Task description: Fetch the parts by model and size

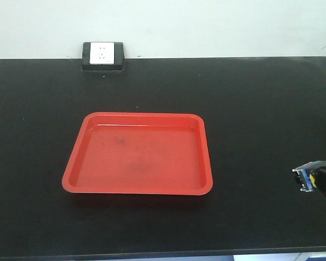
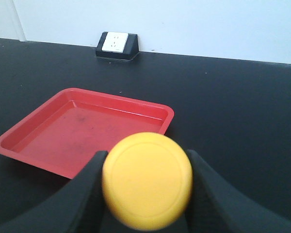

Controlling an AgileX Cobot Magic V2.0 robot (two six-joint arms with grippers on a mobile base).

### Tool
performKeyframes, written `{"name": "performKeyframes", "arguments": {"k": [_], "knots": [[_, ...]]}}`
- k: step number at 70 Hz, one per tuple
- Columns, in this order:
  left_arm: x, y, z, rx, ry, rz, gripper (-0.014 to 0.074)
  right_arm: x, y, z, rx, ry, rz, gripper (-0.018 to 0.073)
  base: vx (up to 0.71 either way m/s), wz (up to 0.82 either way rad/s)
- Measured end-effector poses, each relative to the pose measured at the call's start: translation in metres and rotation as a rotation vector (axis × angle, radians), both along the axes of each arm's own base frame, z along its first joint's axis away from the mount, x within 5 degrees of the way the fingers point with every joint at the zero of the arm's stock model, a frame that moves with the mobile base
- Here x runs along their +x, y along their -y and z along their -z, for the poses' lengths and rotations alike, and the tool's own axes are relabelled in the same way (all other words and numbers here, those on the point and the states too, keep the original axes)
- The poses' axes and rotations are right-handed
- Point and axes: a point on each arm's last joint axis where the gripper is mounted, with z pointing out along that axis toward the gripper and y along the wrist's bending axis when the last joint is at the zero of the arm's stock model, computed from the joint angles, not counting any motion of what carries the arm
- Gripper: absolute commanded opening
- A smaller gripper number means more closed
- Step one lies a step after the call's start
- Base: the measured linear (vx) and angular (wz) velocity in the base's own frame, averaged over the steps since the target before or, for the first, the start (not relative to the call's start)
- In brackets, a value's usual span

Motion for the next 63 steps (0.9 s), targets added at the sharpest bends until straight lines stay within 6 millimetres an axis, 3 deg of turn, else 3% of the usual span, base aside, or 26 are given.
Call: {"name": "performKeyframes", "arguments": {"k": [63], "knots": [[0.0000, 0.0000, 0.0000, 0.000, 0.000, 0.000, -0.0006, 0.0000, 0.0000, 0.0000, 0.000, 0.000, 0.000, -0.0010, 0.03, 0.00]]}}
